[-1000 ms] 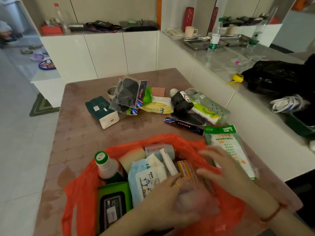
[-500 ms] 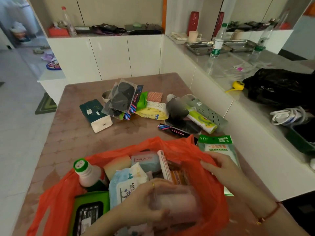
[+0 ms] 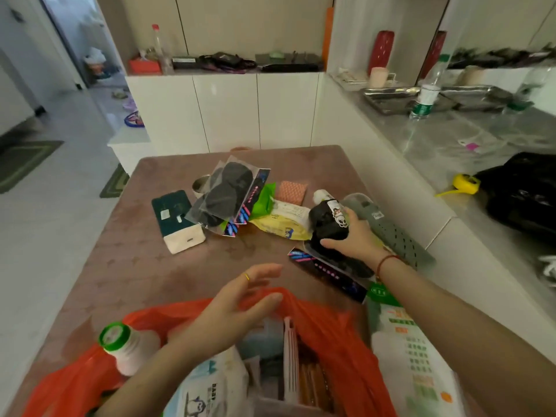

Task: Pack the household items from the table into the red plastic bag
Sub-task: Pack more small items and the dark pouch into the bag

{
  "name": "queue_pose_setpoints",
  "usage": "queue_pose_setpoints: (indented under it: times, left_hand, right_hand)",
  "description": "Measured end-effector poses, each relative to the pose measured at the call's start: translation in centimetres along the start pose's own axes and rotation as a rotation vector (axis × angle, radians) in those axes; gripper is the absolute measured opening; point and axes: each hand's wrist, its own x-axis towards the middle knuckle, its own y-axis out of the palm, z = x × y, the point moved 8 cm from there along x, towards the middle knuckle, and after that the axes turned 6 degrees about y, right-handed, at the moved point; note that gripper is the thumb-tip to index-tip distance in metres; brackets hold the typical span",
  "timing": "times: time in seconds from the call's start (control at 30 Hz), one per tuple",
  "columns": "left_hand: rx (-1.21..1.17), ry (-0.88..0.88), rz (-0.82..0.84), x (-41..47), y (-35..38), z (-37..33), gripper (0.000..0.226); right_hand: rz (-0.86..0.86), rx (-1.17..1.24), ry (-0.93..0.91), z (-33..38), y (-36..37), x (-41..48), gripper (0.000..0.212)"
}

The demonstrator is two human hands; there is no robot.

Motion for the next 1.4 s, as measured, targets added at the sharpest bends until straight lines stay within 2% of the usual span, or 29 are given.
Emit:
queue_pose_setpoints:
  times: [0.07, 0.17, 0.23, 0.3, 0.37, 0.47, 0.5, 0.57, 0.6, 0.67, 0.7, 0.77, 0.83, 0.93, 1.03, 1.17, 1.23, 1.3, 1.4]
  left_hand:
    - [0.041, -0.009, -0.04, 1.0, -0.2, 0.7, 0.039]
    - [0.124, -0.052, -0.077, 1.0, -0.5, 2.2, 0.042]
    - [0.235, -0.044, -0.118, 0.9, -1.3, 2.6, 0.044]
    - [0.398, -0.057, -0.085, 1.1, -1.7, 3.0, 0.05]
    - [0.623, -0.071, -0.018, 1.7, -1.9, 3.9, 0.062]
    - [0.875, -0.177, 0.146, 2.4, -1.5, 5.7, 0.069]
    - [0.905, -0.218, 0.183, 2.6, -1.6, 6.3, 0.065]
    - [0.958, -0.245, 0.253, 3.0, -1.4, 6.9, 0.044]
    - [0.973, -0.221, 0.236, 3.1, -1.3, 6.1, 0.036]
    - [0.854, -0.169, 0.139, 3.5, -1.7, 5.1, 0.027]
    - [0.72, -0.182, 0.067, 3.4, -2.0, 4.7, 0.023]
    - [0.511, -0.17, -0.089, 3.1, -2.9, 3.7, 0.017]
    - [0.39, -0.171, -0.13, 3.3, -3.8, 3.5, 0.021]
    - [0.209, -0.197, -0.154, 3.3, -4.4, 4.3, 0.008]
    - [0.165, -0.125, -0.147, 3.3, -4.3, 4.3, 0.023]
    - [0.215, -0.017, -0.135, 3.7, -3.4, 2.7, 0.013]
    - [0.211, -0.008, -0.142, 3.7, -3.4, 2.8, 0.004]
    - [0.217, 0.002, -0.125, 3.5, -3.3, 2.9, 0.009]
    - [0.222, 0.03, -0.065, 3.3, -2.9, 2.5, 0.015]
  right_hand:
    - [-0.016, -0.078, -0.019, -0.1, 1.6, 3.4, 0.087]
    - [-0.085, -0.245, 0.055, -4.4, 3.6, 8.9, 0.094]
    - [-0.14, -0.274, 0.049, -5.2, 3.7, 9.7, 0.094]
    - [-0.206, -0.251, 0.043, -3.6, 2.9, 8.1, 0.09]
    - [-0.228, -0.041, 0.139, -3.9, 1.8, 7.3, 0.084]
    - [-0.175, 0.562, 0.274, -2.9, 0.7, 4.4, 0.069]
    - [-0.136, 0.723, 0.228, -1.4, 0.1, 2.8, 0.06]
    - [0.006, 0.897, 0.079, 2.3, -0.8, -1.5, 0.043]
    - [0.128, 0.967, 0.009, 4.2, -0.7, -4.3, 0.042]
    - [0.387, 0.993, -0.104, 6.8, 1.1, -10.4, 0.056]
    - [0.458, 0.923, -0.135, 7.4, 2.6, -13.3, 0.064]
    - [0.489, 0.706, -0.165, 7.1, 5.9, -17.3, 0.063]
    - [0.397, 0.524, -0.149, 5.7, 8.1, -18.6, 0.056]
    - [0.146, 0.23, -0.222, 4.1, 7.1, -18.3, 0.066]
    - [0.024, 0.01, -0.184, 1.7, 6.6, -18.0, 0.067]
    - [-0.165, -0.651, -0.189, 0.1, 6.0, -18.3, 0.085]
    - [-0.256, -0.818, -0.229, 0.0, 5.7, -18.8, 0.092]
    - [-0.344, -0.943, -0.288, 0.2, 5.5, -19.3, 0.084]
    - [-0.423, -0.957, -0.312, 1.4, 3.9, -19.4, 0.05]
